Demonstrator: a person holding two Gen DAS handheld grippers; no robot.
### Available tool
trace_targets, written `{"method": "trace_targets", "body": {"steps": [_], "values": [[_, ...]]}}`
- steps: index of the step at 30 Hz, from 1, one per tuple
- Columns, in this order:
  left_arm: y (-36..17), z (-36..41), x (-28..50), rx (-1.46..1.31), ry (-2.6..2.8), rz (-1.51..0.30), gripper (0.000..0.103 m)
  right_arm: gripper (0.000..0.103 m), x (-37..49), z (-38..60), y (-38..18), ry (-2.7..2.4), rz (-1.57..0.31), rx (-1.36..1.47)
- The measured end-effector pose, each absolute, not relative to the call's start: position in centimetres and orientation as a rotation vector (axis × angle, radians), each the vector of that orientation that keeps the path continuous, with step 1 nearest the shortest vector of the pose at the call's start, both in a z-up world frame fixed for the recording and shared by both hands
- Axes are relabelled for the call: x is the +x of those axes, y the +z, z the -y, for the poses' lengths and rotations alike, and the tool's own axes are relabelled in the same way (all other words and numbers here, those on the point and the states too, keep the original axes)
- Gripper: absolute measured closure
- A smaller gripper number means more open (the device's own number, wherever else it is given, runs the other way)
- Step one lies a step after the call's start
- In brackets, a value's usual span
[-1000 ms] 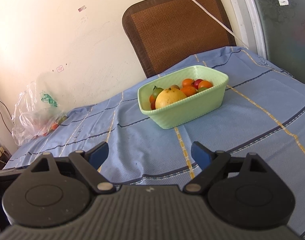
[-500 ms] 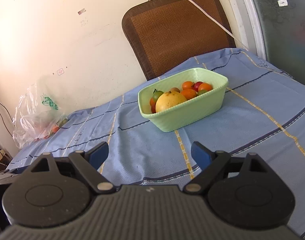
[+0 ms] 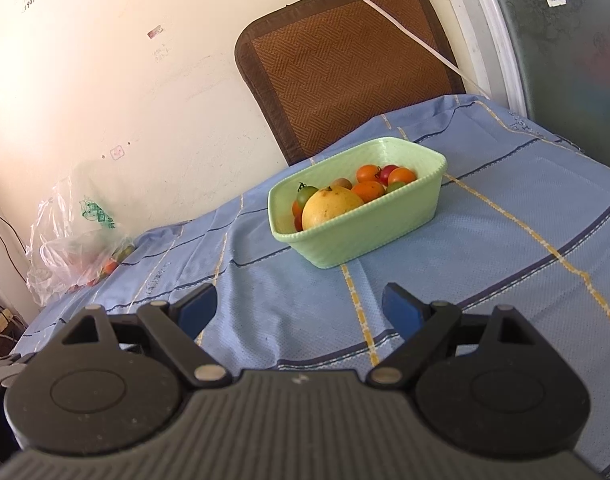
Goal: Organize fruits
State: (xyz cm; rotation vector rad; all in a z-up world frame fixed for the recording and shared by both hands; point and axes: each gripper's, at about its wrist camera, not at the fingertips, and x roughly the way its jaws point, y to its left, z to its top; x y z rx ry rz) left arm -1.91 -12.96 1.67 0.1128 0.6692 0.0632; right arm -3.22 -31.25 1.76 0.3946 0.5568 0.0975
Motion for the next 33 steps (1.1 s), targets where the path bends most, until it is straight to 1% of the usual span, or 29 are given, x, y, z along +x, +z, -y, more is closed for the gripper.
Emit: {"method": "trace_targets", "body": {"steps": [17, 33], "values": [[0.95, 13.32, -1.35, 0.116, 0.062, -0.71, 0.0, 0.012, -2.83, 32.05, 1.06, 0.094, -0.571, 0.423], [0.99, 12.84, -1.71, 0.173, 0.124, -0.659, 0.0, 0.012, -2.93, 32.16, 1.12, 0.098, -0.566, 0.427]]}}
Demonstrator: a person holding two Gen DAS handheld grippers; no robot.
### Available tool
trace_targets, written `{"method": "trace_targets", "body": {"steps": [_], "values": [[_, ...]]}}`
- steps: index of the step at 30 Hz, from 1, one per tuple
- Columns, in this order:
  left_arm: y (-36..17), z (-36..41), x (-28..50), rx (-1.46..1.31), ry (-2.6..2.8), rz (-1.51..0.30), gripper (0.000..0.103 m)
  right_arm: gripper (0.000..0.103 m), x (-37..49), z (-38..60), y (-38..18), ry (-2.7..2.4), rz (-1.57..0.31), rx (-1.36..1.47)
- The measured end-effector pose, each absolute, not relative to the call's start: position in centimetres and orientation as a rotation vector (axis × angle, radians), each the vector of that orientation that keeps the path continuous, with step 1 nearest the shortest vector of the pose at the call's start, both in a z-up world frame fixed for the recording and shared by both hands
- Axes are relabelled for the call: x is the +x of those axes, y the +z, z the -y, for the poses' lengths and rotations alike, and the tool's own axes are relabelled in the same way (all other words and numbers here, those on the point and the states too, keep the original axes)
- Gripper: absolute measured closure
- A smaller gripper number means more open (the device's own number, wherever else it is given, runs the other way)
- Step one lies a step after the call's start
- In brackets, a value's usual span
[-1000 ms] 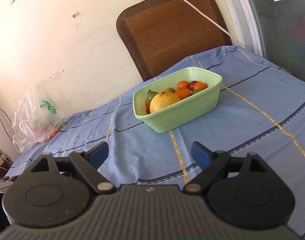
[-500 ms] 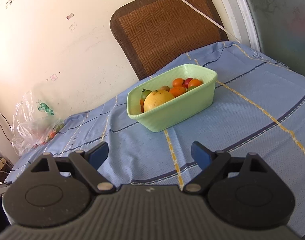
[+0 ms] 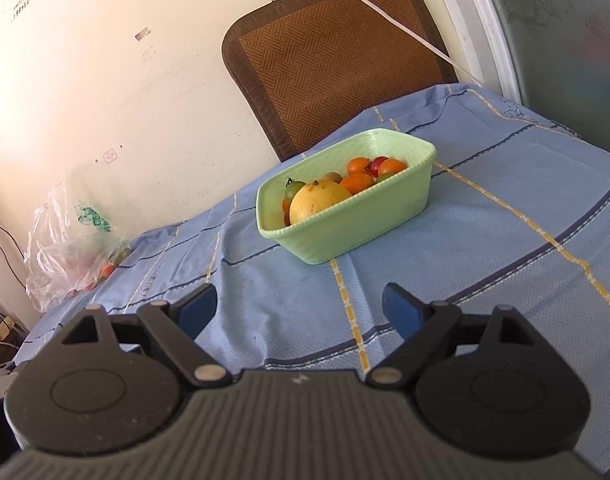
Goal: Organize fruits
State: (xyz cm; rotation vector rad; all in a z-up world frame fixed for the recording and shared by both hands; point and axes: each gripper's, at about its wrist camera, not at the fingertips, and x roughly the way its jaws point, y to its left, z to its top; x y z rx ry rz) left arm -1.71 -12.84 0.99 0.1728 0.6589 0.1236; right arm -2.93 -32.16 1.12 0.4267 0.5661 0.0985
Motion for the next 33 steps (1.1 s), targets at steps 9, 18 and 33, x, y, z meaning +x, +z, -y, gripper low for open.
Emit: {"method": "trace_targets", "body": {"steps": [9, 18, 33], "values": [[1.1, 12.3, -1.5, 0.193, 0.152, -0.642, 0.0, 0.012, -3.0, 32.2, 1.3, 0.099, -0.56, 0.425], [0.6, 12.4, -1.5, 0.171, 0.118, -0.687, 0.0, 0.012, -3.0, 32.3, 1.1, 0.099, -0.567, 0.432], [-0.2, 13.8, -1.6, 0.221, 0.091, -0.766, 0.0, 0.012, -2.9, 32.7, 0.6, 0.09, -0.576, 0.454]]}}
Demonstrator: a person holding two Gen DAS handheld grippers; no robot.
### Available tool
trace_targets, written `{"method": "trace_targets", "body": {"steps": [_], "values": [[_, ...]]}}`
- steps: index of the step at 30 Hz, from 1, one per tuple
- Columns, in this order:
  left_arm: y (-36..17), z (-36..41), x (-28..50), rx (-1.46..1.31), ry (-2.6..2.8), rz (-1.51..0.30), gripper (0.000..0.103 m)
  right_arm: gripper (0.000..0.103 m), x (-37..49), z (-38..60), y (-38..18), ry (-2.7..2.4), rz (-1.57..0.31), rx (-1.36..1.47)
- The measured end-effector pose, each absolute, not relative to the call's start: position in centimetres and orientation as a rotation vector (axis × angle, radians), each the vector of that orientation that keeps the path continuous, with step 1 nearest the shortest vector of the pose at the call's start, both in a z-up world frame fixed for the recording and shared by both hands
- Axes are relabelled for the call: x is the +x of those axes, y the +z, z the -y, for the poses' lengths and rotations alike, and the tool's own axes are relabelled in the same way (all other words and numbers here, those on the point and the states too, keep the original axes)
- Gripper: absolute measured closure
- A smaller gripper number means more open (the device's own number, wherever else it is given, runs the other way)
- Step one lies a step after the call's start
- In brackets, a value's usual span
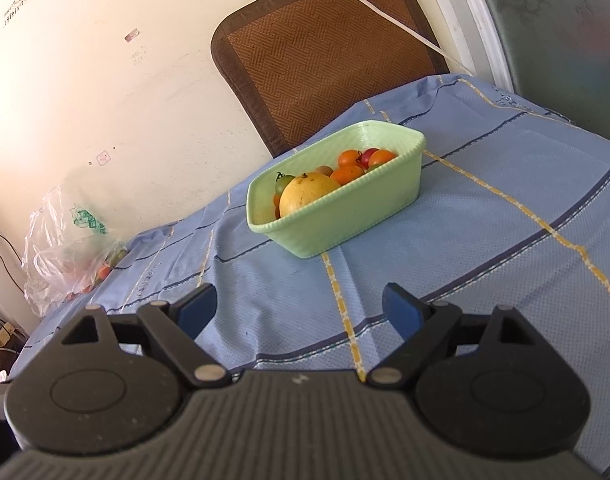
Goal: Organize fruits
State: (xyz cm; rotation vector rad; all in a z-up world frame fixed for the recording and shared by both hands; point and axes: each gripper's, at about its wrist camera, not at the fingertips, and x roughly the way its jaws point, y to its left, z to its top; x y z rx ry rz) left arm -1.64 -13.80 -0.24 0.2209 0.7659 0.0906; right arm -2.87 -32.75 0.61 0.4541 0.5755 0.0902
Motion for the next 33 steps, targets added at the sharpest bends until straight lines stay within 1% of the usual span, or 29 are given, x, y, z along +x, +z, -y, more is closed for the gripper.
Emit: {"method": "trace_targets", "body": {"steps": [21, 26, 33], "values": [[0.5, 14.0, -2.0, 0.163, 0.039, -0.812, 0.0, 0.011, -2.9, 32.8, 0.8, 0.087, -0.578, 0.453], [0.6, 14.2, -2.2, 0.162, 0.031, -0.81, 0.0, 0.009, -3.0, 32.9, 1.1, 0.088, -0.573, 0.449], [0.9, 14.3, -2.4, 0.163, 0.025, -0.804, 0.0, 0.009, -3.0, 33.1, 1.4, 0.087, -0.56, 0.449]]}}
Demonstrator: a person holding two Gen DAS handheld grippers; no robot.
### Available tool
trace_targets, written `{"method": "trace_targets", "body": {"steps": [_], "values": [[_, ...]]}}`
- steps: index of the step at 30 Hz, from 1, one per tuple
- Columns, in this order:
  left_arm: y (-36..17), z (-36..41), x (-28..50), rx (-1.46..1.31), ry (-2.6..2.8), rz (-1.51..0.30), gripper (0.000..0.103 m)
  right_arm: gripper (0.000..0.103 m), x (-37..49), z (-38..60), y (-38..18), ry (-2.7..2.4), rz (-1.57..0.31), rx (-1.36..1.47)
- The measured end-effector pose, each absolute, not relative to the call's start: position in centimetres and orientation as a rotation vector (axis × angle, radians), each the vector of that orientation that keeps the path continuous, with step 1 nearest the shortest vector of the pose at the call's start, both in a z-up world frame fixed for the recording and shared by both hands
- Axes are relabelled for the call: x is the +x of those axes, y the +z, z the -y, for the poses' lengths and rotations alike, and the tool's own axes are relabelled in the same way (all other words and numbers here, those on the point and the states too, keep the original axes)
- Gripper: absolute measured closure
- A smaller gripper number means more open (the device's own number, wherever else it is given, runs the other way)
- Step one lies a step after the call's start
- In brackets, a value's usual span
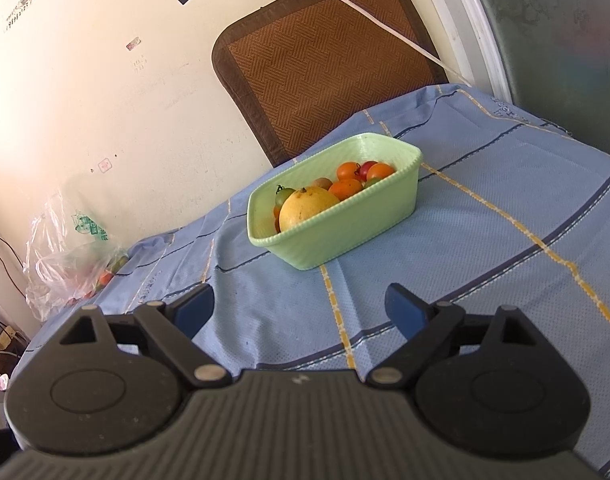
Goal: Organize fruits
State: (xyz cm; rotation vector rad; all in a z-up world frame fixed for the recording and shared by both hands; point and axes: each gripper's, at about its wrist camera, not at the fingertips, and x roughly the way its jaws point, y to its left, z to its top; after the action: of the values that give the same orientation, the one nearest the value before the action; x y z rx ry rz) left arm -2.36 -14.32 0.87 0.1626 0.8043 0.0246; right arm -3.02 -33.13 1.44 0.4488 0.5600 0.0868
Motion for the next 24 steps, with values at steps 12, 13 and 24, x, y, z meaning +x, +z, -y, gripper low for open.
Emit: {"method": "trace_targets", "body": {"steps": [12, 13, 24], "values": [[1.07, 14.52, -2.58, 0.172, 0.022, -0.797, 0.0, 0.009, -3.03, 33.25, 1.75, 0.091, -0.553, 0.445], [1.07, 14.55, -2.59, 0.172, 0.022, -0.797, 0.0, 0.009, -3.06, 33.3, 1.83, 0.091, -0.551, 0.445], [1.07, 14.64, -2.56, 0.176, 0.026, -0.794, 0.0, 0.009, -3.17, 33.5, 2.17, 0.093, -0.541, 0.449]]}}
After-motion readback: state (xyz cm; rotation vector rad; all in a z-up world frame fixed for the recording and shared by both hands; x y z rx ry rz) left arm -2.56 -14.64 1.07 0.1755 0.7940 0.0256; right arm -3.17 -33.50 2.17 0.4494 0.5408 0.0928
